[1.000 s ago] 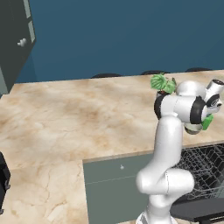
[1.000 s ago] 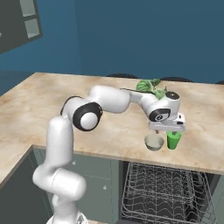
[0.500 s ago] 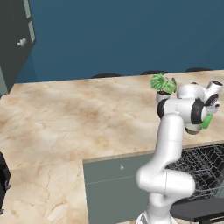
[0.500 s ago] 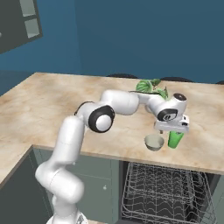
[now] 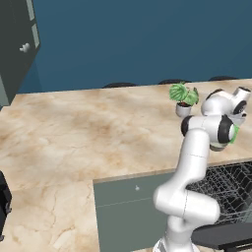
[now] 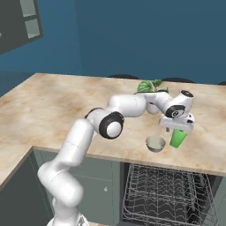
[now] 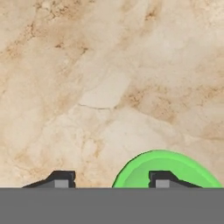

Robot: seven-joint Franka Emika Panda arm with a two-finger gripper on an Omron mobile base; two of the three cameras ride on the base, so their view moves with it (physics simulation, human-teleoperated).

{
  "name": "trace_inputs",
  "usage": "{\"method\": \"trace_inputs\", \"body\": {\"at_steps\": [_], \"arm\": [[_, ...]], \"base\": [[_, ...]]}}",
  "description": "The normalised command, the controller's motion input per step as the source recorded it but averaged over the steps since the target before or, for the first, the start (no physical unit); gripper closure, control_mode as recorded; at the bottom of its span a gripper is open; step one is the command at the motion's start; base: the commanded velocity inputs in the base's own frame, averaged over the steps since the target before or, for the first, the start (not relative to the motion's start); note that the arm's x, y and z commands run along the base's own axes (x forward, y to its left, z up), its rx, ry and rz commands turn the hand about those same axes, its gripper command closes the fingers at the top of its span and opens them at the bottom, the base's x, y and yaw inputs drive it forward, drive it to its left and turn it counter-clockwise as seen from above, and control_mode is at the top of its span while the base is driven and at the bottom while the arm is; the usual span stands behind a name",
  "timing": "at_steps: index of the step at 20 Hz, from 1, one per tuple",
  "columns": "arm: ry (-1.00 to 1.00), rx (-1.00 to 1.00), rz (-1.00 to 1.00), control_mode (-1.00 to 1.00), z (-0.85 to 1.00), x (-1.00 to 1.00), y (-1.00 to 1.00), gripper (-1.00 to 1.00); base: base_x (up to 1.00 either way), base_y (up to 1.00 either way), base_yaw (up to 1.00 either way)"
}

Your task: Pick up the cup and bowl from the counter, place them in the dishwasher, and close the dishwasher door.

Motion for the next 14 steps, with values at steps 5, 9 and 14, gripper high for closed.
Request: {"method": "trace_inputs", "body": {"at_steps": [5, 9, 14], "arm": [[-0.07, 0.0, 0.0, -1.0, 0.0, -0.21, 0.0, 1.0], [-0.11, 0.0, 0.0, -1.0, 0.0, -0.4, 0.05, 1.0], [-0.16, -0.05, 0.0, -1.0, 0.0, -0.62, 0.3, 1.0]], "base": [[0.0, 0.0, 0.0], [0.0, 0.0, 0.0], [0.0, 0.0, 0.0]]}}
